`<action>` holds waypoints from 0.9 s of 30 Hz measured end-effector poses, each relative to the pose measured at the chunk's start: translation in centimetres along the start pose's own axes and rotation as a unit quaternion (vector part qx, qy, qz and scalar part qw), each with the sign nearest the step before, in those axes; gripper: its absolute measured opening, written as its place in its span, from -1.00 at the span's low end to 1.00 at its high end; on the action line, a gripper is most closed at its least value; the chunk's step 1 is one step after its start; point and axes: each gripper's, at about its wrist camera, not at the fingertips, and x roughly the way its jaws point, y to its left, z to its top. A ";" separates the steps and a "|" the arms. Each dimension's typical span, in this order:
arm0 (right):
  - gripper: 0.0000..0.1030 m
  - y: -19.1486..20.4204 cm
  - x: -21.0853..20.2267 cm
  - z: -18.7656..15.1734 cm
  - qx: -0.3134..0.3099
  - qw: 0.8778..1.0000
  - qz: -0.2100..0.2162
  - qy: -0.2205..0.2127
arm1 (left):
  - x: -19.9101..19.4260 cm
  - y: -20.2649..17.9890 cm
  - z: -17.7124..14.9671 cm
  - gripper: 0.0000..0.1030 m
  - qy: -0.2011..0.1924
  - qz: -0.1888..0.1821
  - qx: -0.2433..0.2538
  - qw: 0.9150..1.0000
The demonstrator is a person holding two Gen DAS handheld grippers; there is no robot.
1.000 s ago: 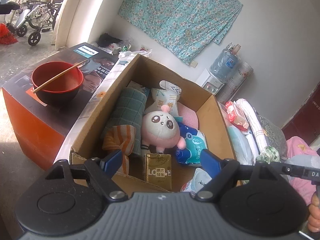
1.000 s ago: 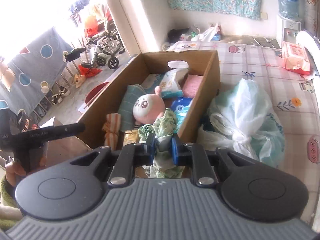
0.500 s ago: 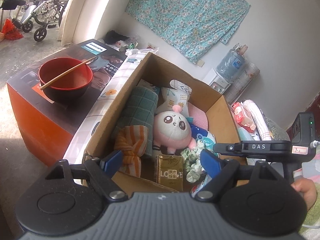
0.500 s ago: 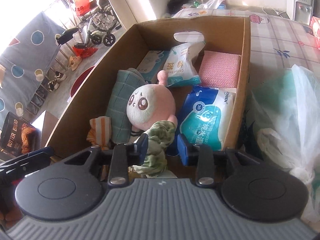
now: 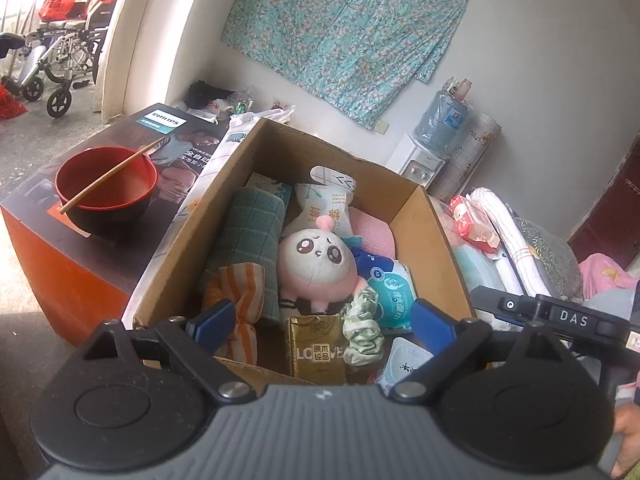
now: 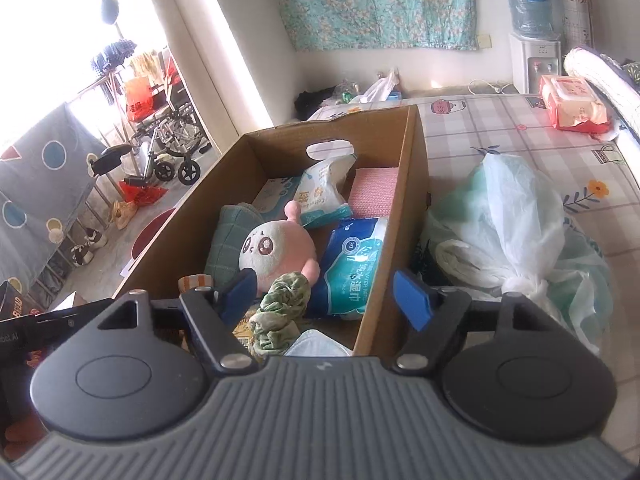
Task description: Organize soft objects
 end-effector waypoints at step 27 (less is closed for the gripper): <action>0.97 -0.2 -6.5 -5.3 -0.017 0.996 -0.085 -0.007 | -0.4 -7.7 -2.6 0.99 0.018 0.132 0.130 0.983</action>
